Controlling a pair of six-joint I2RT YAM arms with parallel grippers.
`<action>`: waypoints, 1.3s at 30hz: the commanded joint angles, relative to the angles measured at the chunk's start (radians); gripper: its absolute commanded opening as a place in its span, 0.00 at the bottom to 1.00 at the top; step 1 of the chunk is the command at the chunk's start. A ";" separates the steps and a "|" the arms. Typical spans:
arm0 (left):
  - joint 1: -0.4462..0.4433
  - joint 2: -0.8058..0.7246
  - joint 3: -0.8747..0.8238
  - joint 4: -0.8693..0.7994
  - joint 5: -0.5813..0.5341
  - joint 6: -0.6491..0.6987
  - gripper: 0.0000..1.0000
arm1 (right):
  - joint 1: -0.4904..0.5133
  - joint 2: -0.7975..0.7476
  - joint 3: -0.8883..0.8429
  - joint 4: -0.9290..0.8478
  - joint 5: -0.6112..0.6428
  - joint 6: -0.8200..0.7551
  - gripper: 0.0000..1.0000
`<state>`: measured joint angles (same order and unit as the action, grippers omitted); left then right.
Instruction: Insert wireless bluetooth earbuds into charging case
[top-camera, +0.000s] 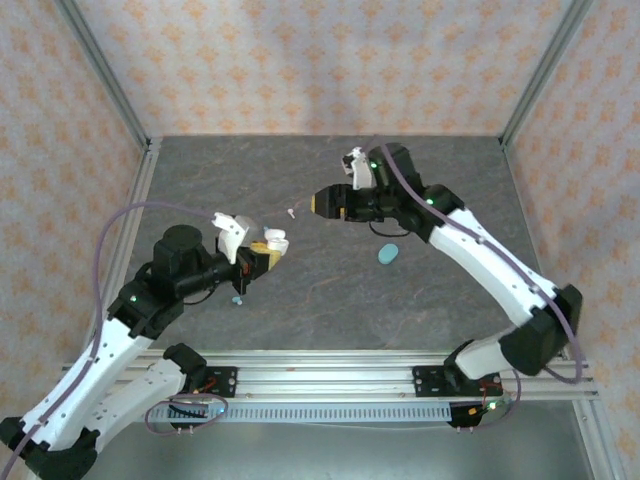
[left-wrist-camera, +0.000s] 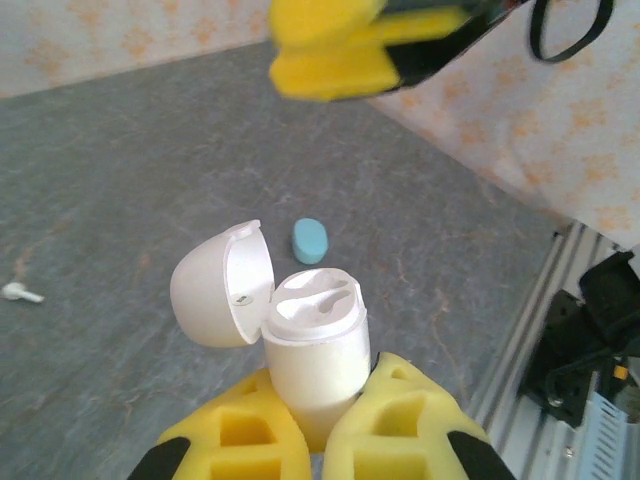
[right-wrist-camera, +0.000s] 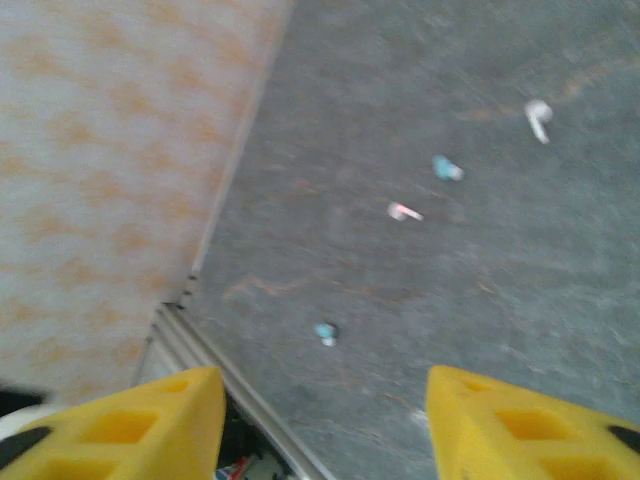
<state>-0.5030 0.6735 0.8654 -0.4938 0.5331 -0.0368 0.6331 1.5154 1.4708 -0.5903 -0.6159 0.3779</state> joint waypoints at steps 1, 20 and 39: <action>0.005 -0.040 0.038 -0.088 -0.075 0.041 0.00 | 0.020 0.120 0.066 -0.150 0.136 -0.009 0.50; 0.005 -0.229 -0.018 -0.188 -0.132 -0.011 0.00 | 0.265 0.913 0.875 -0.361 0.254 -0.319 0.39; 0.005 -0.248 -0.065 -0.142 -0.103 -0.069 0.00 | 0.301 1.081 0.979 -0.187 0.284 -0.398 0.44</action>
<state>-0.5030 0.4259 0.8066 -0.6678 0.4179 -0.0853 0.9344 2.5847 2.4561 -0.8337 -0.3622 0.0158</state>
